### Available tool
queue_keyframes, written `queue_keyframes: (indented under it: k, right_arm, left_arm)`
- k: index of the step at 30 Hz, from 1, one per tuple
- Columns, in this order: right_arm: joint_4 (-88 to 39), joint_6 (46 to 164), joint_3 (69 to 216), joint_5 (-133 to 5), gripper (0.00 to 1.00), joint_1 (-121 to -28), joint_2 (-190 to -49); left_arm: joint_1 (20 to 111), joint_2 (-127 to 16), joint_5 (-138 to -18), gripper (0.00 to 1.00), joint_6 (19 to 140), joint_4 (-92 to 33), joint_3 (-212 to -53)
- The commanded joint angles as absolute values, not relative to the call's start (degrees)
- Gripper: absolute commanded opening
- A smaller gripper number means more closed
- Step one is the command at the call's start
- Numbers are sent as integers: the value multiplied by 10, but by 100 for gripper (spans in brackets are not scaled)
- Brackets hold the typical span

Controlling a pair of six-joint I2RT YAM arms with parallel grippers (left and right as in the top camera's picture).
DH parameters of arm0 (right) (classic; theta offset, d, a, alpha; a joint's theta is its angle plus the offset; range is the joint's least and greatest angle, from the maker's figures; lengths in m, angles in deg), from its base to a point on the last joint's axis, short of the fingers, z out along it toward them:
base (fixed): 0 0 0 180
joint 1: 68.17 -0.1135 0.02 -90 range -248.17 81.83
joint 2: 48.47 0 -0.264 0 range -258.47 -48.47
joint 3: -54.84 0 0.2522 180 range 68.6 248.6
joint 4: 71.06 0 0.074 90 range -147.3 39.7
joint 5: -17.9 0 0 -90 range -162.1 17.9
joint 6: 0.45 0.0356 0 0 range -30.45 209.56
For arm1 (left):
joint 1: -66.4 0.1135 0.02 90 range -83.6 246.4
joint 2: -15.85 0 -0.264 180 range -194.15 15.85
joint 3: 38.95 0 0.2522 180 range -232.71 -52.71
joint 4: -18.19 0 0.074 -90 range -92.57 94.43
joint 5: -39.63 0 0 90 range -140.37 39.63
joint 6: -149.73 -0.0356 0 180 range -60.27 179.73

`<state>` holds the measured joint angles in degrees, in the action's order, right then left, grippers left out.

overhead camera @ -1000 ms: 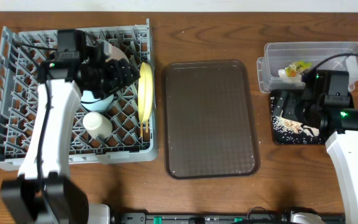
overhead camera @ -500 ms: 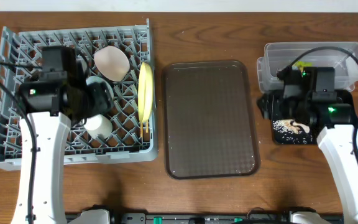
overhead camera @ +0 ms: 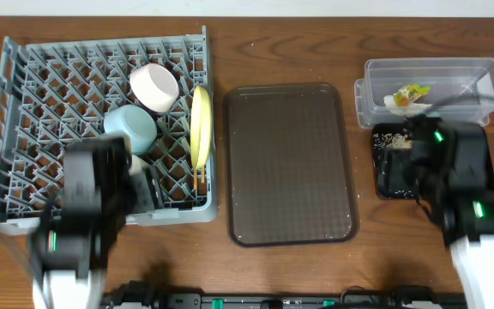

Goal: Sort waste into correct bins and load items into the dishwasher rack

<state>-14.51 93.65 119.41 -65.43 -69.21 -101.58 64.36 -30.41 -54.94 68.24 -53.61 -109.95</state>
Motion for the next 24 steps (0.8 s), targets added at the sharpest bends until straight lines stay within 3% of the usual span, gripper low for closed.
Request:
queue_keyframes:
  k: [1, 9, 24]
  right_arm:
    - [-159, 940, 1148, -690, 99, -699, -939]
    - [-107, 940, 1134, -691, 99, -699, -851]
    - [-23, 940, 1134, -691, 99, -699, -853]
  left_arm:
    - [628, -213, -548, 85, 674, -509, -1051]
    - [628, -100, -548, 86, 675, -522, -1036]
    - [628, -95, -548, 86, 675, -523, -1036]
